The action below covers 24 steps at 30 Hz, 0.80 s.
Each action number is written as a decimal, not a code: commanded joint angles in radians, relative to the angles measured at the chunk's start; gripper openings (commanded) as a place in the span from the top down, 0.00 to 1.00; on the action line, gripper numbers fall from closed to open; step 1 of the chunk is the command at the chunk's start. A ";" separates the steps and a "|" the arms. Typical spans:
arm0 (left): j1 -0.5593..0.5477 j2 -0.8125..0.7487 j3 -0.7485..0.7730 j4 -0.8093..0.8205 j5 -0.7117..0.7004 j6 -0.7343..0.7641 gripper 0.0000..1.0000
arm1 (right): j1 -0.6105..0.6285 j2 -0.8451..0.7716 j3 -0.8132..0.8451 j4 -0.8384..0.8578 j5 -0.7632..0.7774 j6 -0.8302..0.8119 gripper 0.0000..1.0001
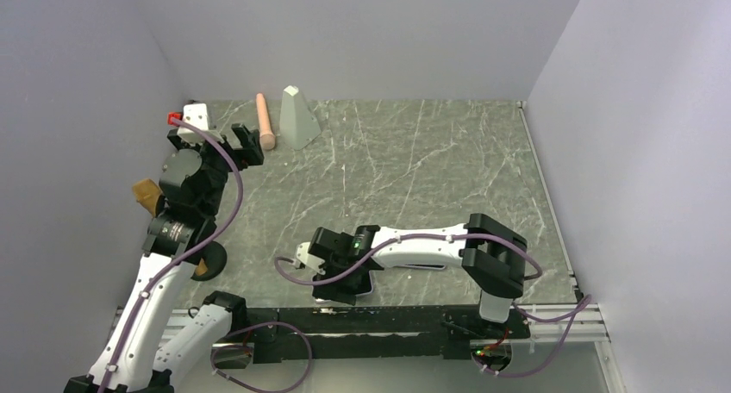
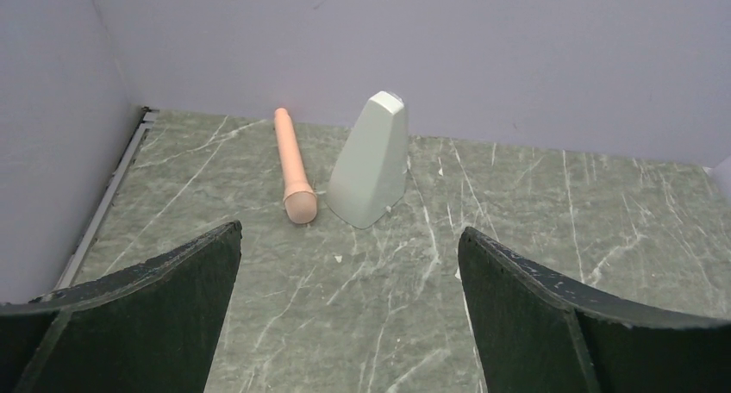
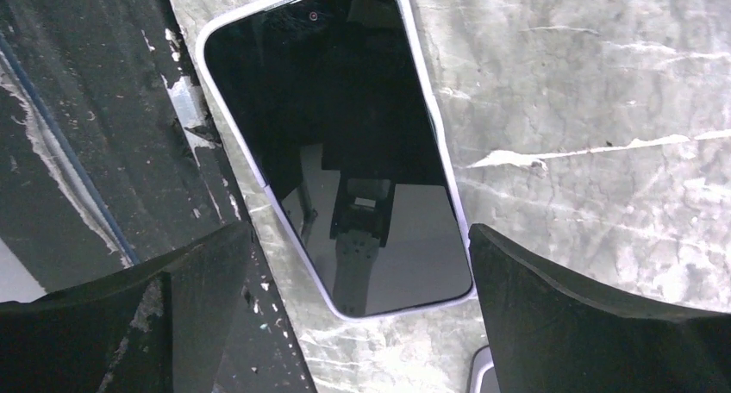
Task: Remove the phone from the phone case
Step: Pick up the phone at the center of the board.
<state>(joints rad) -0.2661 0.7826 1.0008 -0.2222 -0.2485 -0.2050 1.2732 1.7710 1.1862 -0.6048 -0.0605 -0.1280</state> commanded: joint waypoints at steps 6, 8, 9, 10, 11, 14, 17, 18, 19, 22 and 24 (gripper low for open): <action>-0.002 0.015 0.006 0.019 -0.016 -0.011 0.01 | 0.006 0.074 0.025 0.041 0.012 -0.066 0.00; -0.001 0.018 0.006 0.018 -0.010 -0.013 0.01 | 0.007 0.090 0.027 0.042 0.027 -0.070 0.00; -0.002 0.017 0.006 0.019 -0.007 -0.013 0.01 | 0.006 0.097 0.027 0.044 0.033 -0.072 0.00; -0.002 0.019 0.007 0.020 -0.005 -0.014 0.01 | 0.006 0.101 0.026 0.047 0.040 -0.075 0.00; -0.002 0.020 0.008 0.017 -0.003 -0.016 0.01 | 0.006 0.103 0.024 0.053 0.052 -0.077 0.00; -0.001 0.020 0.007 0.019 0.008 -0.018 0.01 | 0.007 0.110 0.018 0.073 0.077 -0.083 0.00; -0.002 0.027 0.002 0.022 0.008 -0.019 0.01 | 0.006 0.139 0.033 0.061 0.079 -0.081 0.01; -0.002 0.031 0.007 0.016 0.008 -0.021 0.01 | 0.007 0.148 0.033 0.059 0.075 -0.079 0.02; -0.001 0.035 0.012 0.009 0.009 -0.022 0.01 | 0.006 0.154 0.026 0.065 0.072 -0.074 0.04; -0.002 0.032 0.006 0.018 0.015 -0.022 0.01 | 0.002 0.143 -0.013 0.108 0.066 -0.051 0.14; -0.002 0.031 -0.003 0.028 0.011 -0.022 0.01 | -0.007 0.125 -0.033 0.129 0.065 -0.024 0.28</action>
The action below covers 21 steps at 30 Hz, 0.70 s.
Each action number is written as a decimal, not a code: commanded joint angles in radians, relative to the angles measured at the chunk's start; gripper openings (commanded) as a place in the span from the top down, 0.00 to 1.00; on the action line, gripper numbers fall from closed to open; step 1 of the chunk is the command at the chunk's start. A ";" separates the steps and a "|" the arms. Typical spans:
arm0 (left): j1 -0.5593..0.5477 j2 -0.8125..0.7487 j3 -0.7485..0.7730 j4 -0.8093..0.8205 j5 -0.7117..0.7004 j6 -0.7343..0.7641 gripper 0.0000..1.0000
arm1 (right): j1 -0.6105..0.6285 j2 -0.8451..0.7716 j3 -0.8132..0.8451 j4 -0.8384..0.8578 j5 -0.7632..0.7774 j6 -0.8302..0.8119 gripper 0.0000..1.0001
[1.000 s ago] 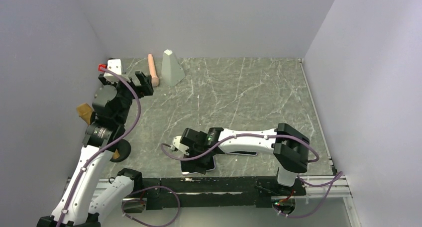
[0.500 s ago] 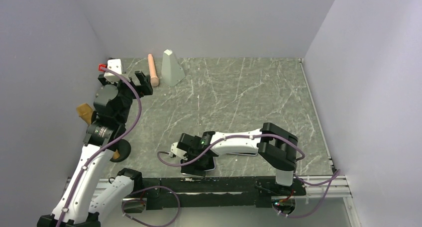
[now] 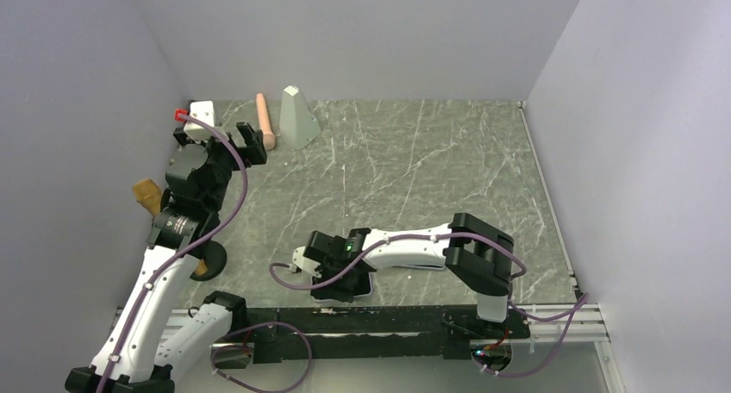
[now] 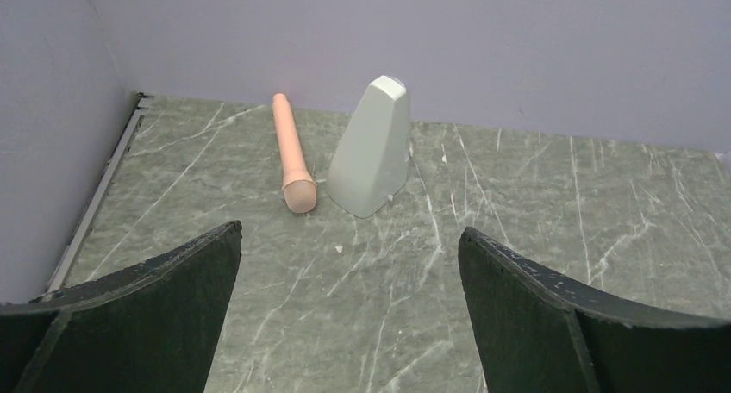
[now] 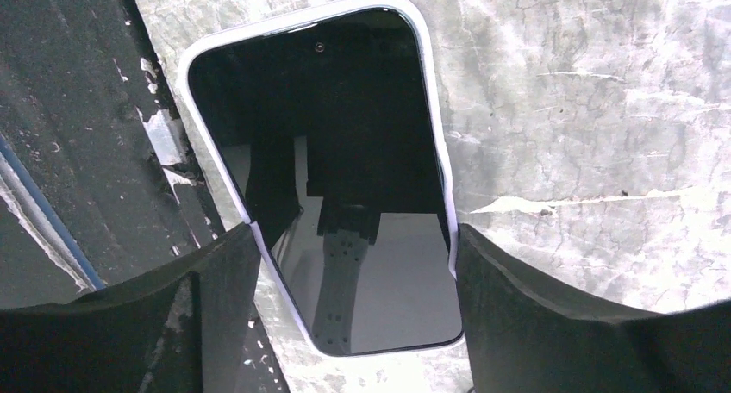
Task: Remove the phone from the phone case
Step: Pick up the phone at the center of the board.
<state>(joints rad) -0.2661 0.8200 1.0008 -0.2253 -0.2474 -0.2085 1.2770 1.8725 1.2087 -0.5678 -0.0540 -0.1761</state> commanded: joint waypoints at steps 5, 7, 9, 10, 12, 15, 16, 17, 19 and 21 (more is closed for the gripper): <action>-0.002 0.000 0.009 0.023 0.043 -0.028 0.01 | -0.011 -0.034 -0.105 0.160 0.131 0.075 0.57; -0.002 -0.008 -0.017 0.048 0.042 -0.027 0.01 | -0.016 -0.061 -0.114 0.175 0.173 0.105 0.70; -0.002 -0.003 -0.015 0.044 0.035 -0.029 0.01 | -0.026 -0.098 -0.125 0.201 0.198 0.137 0.88; -0.002 0.004 -0.001 0.029 0.038 -0.031 0.01 | -0.034 -0.121 -0.136 0.223 0.222 0.160 0.99; -0.002 0.016 0.012 0.015 0.054 -0.036 0.01 | -0.055 -0.184 -0.173 0.277 0.272 0.221 1.00; -0.002 0.011 -0.021 0.052 0.054 -0.034 0.01 | -0.117 -0.267 -0.205 0.323 0.277 0.311 1.00; -0.001 0.015 -0.023 0.053 0.051 -0.036 0.01 | -0.155 -0.299 -0.219 0.346 0.279 0.363 1.00; -0.002 0.023 -0.013 0.044 0.054 -0.039 0.01 | -0.187 -0.334 -0.238 0.365 0.286 0.405 1.00; -0.002 0.036 0.005 0.027 0.093 -0.042 0.01 | -0.268 -0.409 -0.287 0.403 0.296 0.519 1.00; -0.002 0.042 -0.011 0.062 0.159 -0.038 0.01 | -0.374 -0.481 -0.316 0.395 0.309 0.678 1.00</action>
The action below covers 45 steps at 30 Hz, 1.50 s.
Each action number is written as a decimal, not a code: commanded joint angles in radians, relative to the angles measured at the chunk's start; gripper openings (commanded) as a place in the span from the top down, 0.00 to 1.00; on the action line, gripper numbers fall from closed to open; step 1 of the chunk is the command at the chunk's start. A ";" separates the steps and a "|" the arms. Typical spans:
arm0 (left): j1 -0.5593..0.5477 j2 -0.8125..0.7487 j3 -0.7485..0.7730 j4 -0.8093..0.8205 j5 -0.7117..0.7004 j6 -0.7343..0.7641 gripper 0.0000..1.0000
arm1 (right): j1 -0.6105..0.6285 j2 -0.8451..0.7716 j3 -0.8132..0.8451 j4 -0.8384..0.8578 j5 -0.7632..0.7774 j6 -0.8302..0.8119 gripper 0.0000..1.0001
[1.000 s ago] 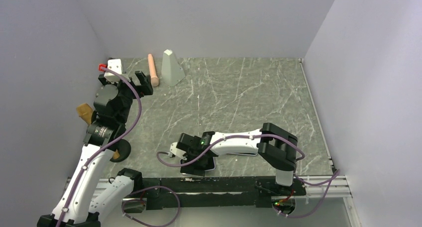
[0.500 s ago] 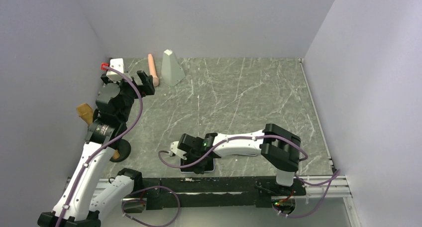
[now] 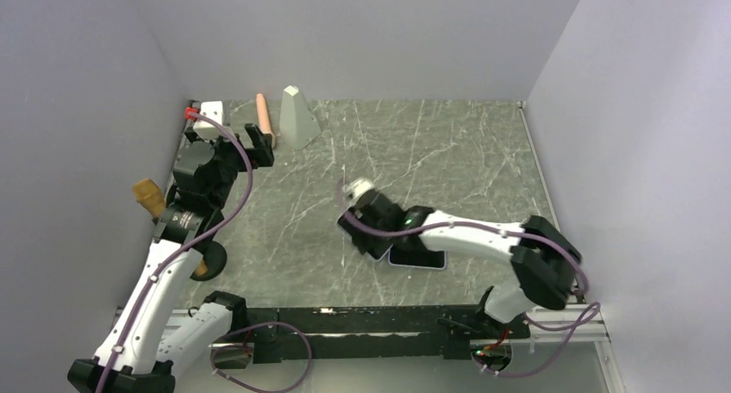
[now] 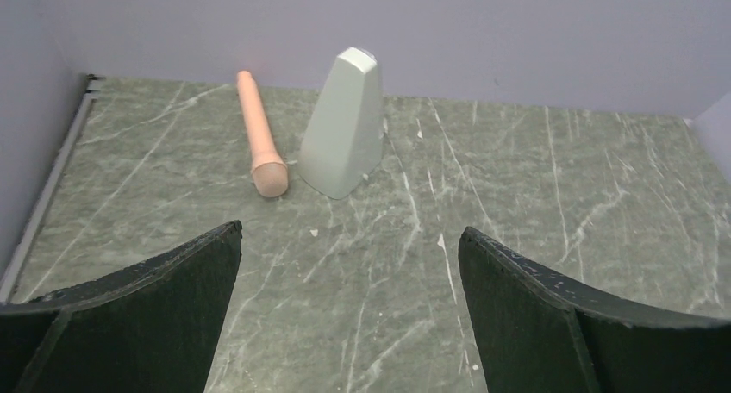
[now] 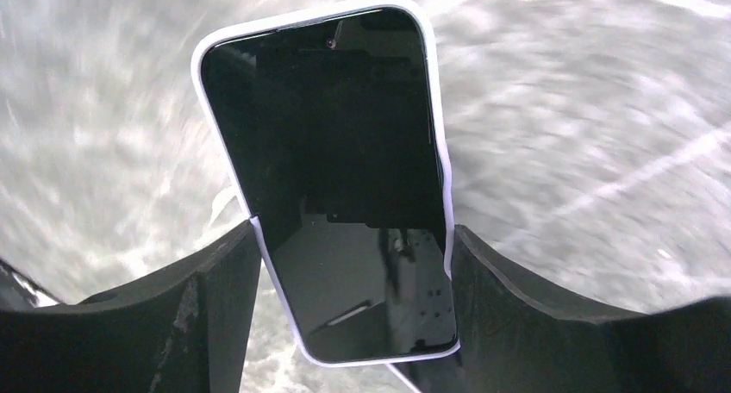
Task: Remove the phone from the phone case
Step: Pick up the phone at the center of the board.
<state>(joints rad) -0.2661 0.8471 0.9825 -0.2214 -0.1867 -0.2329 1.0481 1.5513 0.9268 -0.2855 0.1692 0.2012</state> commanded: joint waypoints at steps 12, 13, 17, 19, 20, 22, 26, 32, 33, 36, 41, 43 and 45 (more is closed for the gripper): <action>-0.076 0.365 0.112 0.114 0.769 -0.152 0.08 | -0.507 -0.355 -0.091 0.087 -0.085 0.962 1.00; -0.100 0.398 0.120 0.108 0.793 -0.156 0.10 | -0.506 -0.365 -0.105 0.109 -0.072 1.001 1.00; -0.200 0.447 0.115 0.101 0.776 -0.138 0.15 | -0.507 -0.416 -0.150 0.208 0.004 1.128 1.00; -0.235 0.462 0.117 0.102 0.779 -0.135 0.18 | -0.506 -0.429 -0.149 0.229 0.046 1.143 1.00; -0.249 0.467 0.115 0.105 0.780 -0.133 0.19 | -0.506 -0.429 -0.140 0.223 0.060 1.157 1.00; -0.285 0.470 0.107 0.108 0.756 -0.122 0.17 | -0.505 -0.421 -0.121 0.224 0.064 1.171 1.00; -0.337 0.492 0.111 0.095 0.722 -0.109 0.11 | -0.494 -0.396 -0.094 0.269 0.025 1.189 1.00; -0.369 0.513 0.140 0.020 0.614 -0.061 0.20 | -0.464 -0.382 -0.086 0.330 -0.015 1.223 1.00; -0.369 0.517 0.150 0.004 0.604 -0.052 0.23 | -0.457 -0.386 -0.086 0.331 -0.011 1.227 1.00; -0.369 0.523 0.160 -0.022 0.584 -0.034 0.27 | -0.442 -0.392 -0.095 0.351 -0.004 1.244 1.00; -0.370 0.540 0.157 -0.007 0.613 -0.049 0.31 | -0.408 -0.372 -0.075 0.369 -0.003 1.246 1.00; -0.372 0.542 0.153 0.000 0.627 -0.040 0.32 | -0.395 -0.357 -0.072 0.374 -0.014 1.262 1.00; -0.372 0.548 0.161 -0.011 0.625 -0.033 0.35 | -0.386 -0.347 -0.076 0.399 -0.031 1.274 1.00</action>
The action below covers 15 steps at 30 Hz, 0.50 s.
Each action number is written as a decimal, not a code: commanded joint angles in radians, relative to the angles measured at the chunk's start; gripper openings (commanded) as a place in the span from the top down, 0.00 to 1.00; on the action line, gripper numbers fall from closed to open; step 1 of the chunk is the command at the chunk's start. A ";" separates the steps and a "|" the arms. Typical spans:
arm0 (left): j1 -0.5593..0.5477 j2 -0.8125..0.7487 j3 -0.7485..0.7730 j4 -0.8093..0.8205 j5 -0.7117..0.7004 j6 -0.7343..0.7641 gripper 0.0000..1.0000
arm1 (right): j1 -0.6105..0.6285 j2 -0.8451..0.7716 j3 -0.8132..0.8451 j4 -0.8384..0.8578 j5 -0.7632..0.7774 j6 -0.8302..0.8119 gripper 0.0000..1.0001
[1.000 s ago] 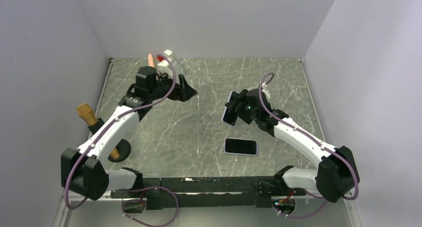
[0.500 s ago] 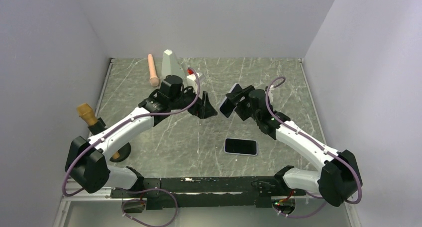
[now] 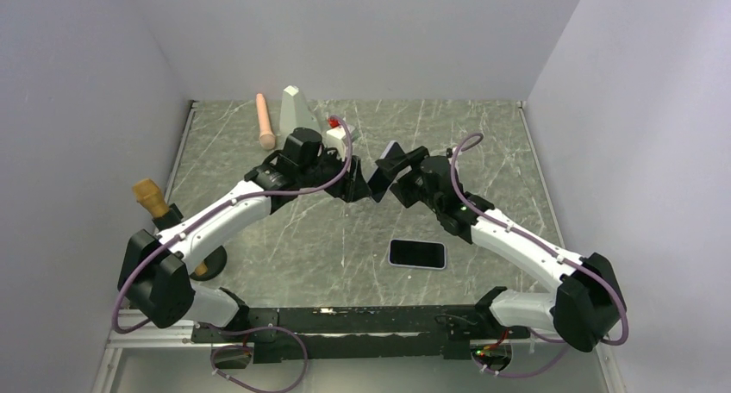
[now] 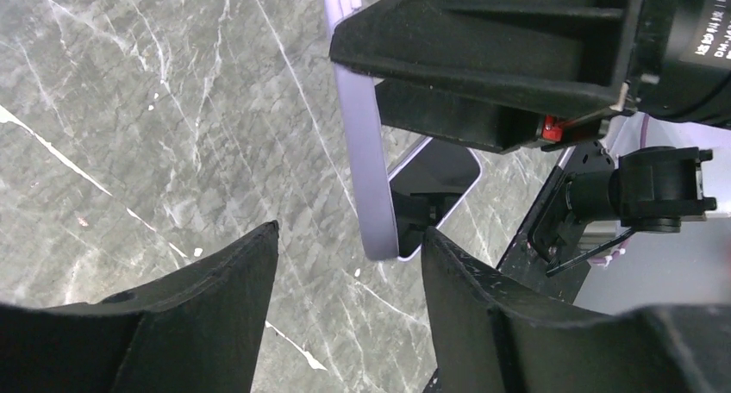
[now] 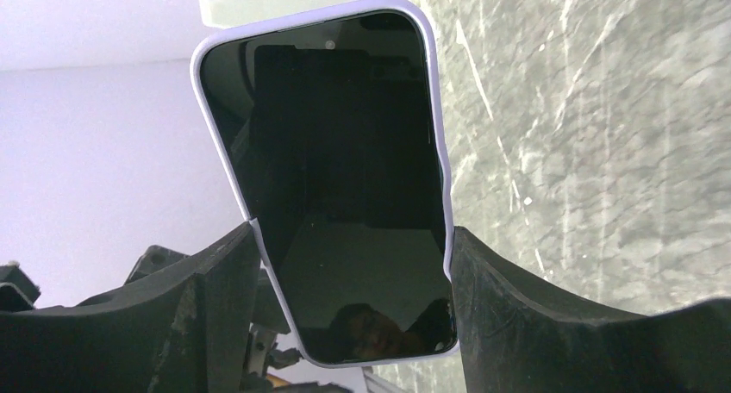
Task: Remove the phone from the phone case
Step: Pick up the phone at the center of the board.
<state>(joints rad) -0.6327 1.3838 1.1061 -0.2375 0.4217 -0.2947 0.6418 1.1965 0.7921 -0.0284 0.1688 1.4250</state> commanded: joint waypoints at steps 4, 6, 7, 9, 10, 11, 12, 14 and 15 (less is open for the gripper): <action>-0.009 0.019 0.044 -0.004 0.023 0.033 0.42 | 0.049 0.018 0.070 0.144 -0.011 0.047 1.00; -0.010 0.020 0.045 -0.008 0.009 0.037 0.45 | 0.063 0.020 0.073 0.151 -0.004 0.052 1.00; -0.010 0.022 0.047 -0.009 0.009 0.035 0.47 | 0.071 0.024 0.078 0.152 -0.001 0.049 1.00; -0.009 0.028 0.054 -0.009 0.027 0.032 0.54 | 0.091 0.033 0.091 0.147 0.010 0.043 1.00; -0.010 0.031 0.055 -0.009 0.036 0.030 0.57 | 0.102 0.038 0.095 0.145 0.015 0.042 1.00; -0.011 0.035 0.057 -0.013 0.038 0.031 0.61 | 0.109 0.043 0.096 0.145 0.018 0.045 1.00; -0.011 0.037 0.060 -0.017 0.039 0.035 0.66 | 0.112 0.048 0.096 0.146 0.018 0.050 1.00; -0.010 0.041 0.070 -0.026 0.046 0.044 0.75 | 0.118 0.051 0.097 0.150 0.014 0.039 1.00; -0.011 0.041 0.075 -0.031 0.054 0.048 0.80 | 0.118 0.050 0.098 0.155 0.011 0.017 1.00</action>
<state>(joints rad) -0.6388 1.4166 1.1278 -0.2714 0.4351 -0.2733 0.7475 1.2537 0.8284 0.0090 0.1780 1.4448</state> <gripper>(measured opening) 0.284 0.732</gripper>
